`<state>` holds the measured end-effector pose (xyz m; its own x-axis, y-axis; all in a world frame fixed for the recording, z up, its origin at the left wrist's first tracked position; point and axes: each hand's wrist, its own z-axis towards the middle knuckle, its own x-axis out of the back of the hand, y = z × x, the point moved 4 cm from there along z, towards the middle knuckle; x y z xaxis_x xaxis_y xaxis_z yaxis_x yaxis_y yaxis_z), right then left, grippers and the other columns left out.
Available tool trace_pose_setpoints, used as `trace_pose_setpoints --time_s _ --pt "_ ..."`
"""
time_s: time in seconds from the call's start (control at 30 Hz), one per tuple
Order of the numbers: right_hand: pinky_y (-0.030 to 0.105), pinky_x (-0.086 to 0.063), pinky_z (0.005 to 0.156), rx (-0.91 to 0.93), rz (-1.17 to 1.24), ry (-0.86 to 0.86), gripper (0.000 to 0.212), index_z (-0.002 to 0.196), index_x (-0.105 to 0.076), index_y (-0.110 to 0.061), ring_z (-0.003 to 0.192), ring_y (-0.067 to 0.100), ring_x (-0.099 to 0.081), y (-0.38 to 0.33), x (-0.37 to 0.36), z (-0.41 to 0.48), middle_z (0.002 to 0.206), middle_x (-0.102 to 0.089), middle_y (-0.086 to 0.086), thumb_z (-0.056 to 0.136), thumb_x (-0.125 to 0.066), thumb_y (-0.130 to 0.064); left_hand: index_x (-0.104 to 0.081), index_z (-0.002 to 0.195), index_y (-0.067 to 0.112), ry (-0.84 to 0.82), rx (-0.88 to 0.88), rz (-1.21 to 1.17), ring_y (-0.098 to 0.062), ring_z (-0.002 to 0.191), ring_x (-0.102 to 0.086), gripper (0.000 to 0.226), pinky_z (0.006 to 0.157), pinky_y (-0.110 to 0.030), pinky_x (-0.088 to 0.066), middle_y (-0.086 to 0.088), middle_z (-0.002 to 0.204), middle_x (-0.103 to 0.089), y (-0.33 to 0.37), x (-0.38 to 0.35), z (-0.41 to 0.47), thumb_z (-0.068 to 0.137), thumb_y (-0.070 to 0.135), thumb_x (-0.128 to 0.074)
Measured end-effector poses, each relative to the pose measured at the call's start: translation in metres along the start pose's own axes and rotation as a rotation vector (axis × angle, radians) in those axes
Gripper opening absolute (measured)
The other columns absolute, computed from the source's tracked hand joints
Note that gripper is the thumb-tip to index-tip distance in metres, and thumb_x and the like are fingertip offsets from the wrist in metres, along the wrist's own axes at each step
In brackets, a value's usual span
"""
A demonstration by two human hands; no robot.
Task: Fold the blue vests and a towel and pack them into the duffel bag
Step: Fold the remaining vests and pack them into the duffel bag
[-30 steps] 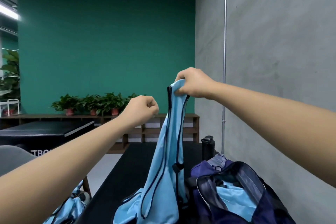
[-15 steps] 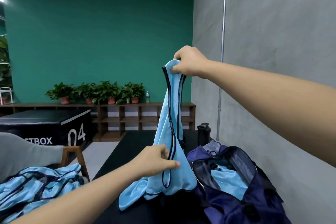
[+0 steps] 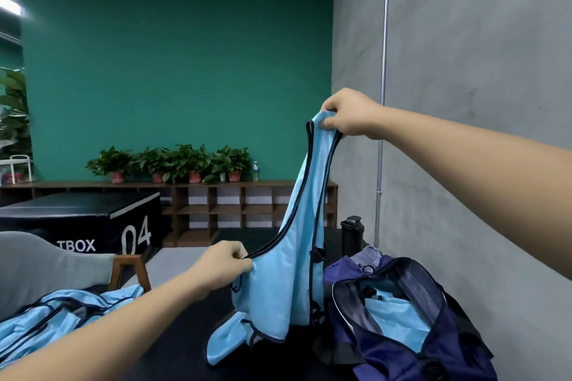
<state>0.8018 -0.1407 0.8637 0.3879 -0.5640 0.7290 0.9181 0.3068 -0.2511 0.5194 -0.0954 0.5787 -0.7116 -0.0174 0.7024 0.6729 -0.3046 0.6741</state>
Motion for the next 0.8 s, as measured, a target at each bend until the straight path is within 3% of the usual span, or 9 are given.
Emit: trace_pose_setpoints --time_s 0.1,0.23,0.37,0.47,0.57,0.63,0.8 --pt "0.051 -0.065 0.081 -0.030 0.056 0.013 0.006 0.087 -0.074 -0.011 0.089 0.035 -0.075 0.012 0.007 0.000 0.091 -0.074 0.012 0.091 -0.071 -0.013 -0.061 0.070 0.020 0.094 0.031 -0.065 -0.014 0.070 -0.057 0.023 0.065 -0.030 -0.045 0.007 0.070 -0.064 -0.010 0.052 0.013 0.089 0.027 -0.073" --pt "0.054 -0.065 0.081 -0.054 0.122 0.045 0.004 0.083 -0.074 -0.016 0.089 0.034 -0.076 0.019 0.017 -0.001 0.090 -0.075 0.009 0.087 -0.075 -0.018 -0.069 0.073 0.016 0.228 0.057 -0.122 -0.020 0.073 -0.057 0.021 0.067 -0.031 -0.044 -0.008 0.082 -0.071 -0.011 0.123 0.025 0.092 0.024 -0.071" --pt "0.056 -0.064 0.081 -0.047 0.173 0.098 0.007 0.084 -0.074 -0.014 0.090 0.035 -0.074 0.021 0.030 0.002 0.091 -0.075 0.012 0.090 -0.070 -0.015 -0.073 0.086 0.004 0.370 0.032 -0.175 -0.023 0.078 -0.060 0.023 0.069 -0.033 -0.044 -0.010 0.083 -0.072 0.002 0.188 0.033 0.094 0.026 -0.071" --pt "0.056 -0.062 0.083 -0.053 0.200 0.153 0.013 0.086 -0.074 -0.012 0.081 0.030 -0.070 0.026 0.039 0.006 0.093 -0.075 0.016 0.095 -0.064 -0.013 -0.072 0.085 0.007 0.467 -0.034 -0.228 -0.023 0.076 -0.060 0.034 0.070 -0.034 -0.043 -0.010 0.080 -0.072 0.019 0.229 0.028 0.082 0.040 -0.075" --pt "0.054 -0.062 0.084 -0.054 0.243 0.217 0.015 0.086 -0.075 -0.018 0.087 0.036 -0.072 0.028 0.051 0.006 0.091 -0.075 0.010 0.097 -0.065 -0.016 -0.070 0.076 0.010 0.511 -0.113 -0.311 -0.018 0.069 -0.056 0.047 0.071 -0.034 -0.041 -0.001 0.070 -0.067 0.037 0.258 0.022 0.065 0.056 -0.073" --pt "0.050 -0.063 0.083 -0.054 0.303 0.258 0.012 0.090 -0.075 -0.017 0.084 0.030 -0.071 0.025 0.058 0.003 0.091 -0.075 0.007 0.099 -0.067 -0.016 -0.072 0.077 0.013 0.508 -0.176 -0.381 -0.019 0.071 -0.059 0.041 0.073 -0.035 -0.044 0.000 0.074 -0.069 0.049 0.273 0.020 0.068 0.052 -0.079" --pt "0.042 -0.066 0.069 -0.038 0.431 0.312 0.009 0.095 -0.073 -0.011 0.084 0.029 -0.074 0.012 0.079 0.002 0.096 -0.075 0.014 0.101 -0.068 -0.015 -0.075 0.104 -0.001 0.523 -0.267 -0.551 -0.024 0.087 -0.066 0.026 0.079 -0.036 -0.050 -0.014 0.094 -0.074 0.081 0.311 0.017 0.091 0.020 -0.083"
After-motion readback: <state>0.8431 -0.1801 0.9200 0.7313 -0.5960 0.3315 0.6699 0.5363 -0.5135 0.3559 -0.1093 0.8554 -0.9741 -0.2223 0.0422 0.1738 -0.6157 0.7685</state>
